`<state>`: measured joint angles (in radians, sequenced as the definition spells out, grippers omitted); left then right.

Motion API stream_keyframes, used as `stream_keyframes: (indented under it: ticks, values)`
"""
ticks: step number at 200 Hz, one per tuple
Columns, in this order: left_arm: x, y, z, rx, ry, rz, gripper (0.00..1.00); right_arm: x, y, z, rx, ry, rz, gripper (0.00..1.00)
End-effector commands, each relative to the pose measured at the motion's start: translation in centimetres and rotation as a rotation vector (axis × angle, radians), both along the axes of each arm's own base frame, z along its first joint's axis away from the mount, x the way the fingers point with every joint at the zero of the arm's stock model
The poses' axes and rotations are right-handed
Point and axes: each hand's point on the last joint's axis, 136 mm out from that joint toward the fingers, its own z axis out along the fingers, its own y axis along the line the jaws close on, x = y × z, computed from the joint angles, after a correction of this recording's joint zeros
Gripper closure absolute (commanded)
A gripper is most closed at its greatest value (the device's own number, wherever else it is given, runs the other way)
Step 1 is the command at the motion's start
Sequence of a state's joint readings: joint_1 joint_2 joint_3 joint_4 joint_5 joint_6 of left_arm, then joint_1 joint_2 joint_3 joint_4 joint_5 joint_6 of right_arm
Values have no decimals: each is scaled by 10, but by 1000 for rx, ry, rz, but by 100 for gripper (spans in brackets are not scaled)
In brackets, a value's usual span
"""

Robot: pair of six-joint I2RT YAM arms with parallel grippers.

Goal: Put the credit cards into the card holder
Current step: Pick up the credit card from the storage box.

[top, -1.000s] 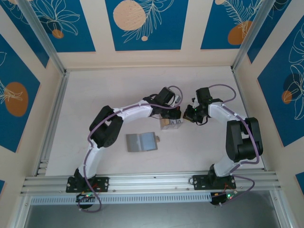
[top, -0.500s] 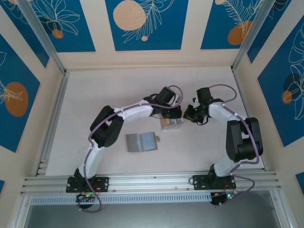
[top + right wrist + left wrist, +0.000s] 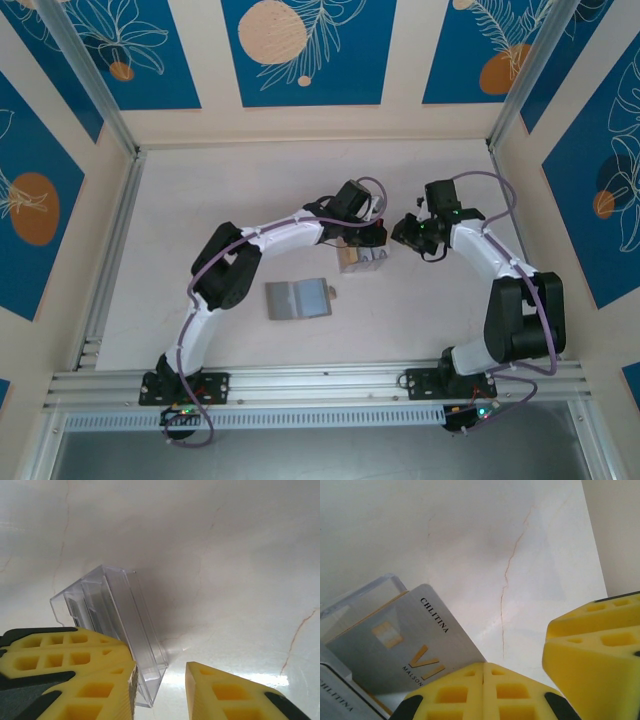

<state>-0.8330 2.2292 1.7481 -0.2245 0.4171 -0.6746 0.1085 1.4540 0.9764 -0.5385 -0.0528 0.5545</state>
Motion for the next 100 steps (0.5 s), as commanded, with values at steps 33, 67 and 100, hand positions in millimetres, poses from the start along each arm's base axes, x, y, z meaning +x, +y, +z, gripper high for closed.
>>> stream_keyframes:
  ticks: [33, 67, 100]
  values:
    - [-4, -15, 1, -29, 6, -29, 97, -9, 9, 7, 101, -2, 23, 72]
    - [-4, -16, -1, -26, 9, -29, 97, -12, 17, 11, 200, -12, 42, 72]
    - [-3, -16, 0, -27, 8, -29, 97, -18, 21, 8, 248, -22, 46, 69]
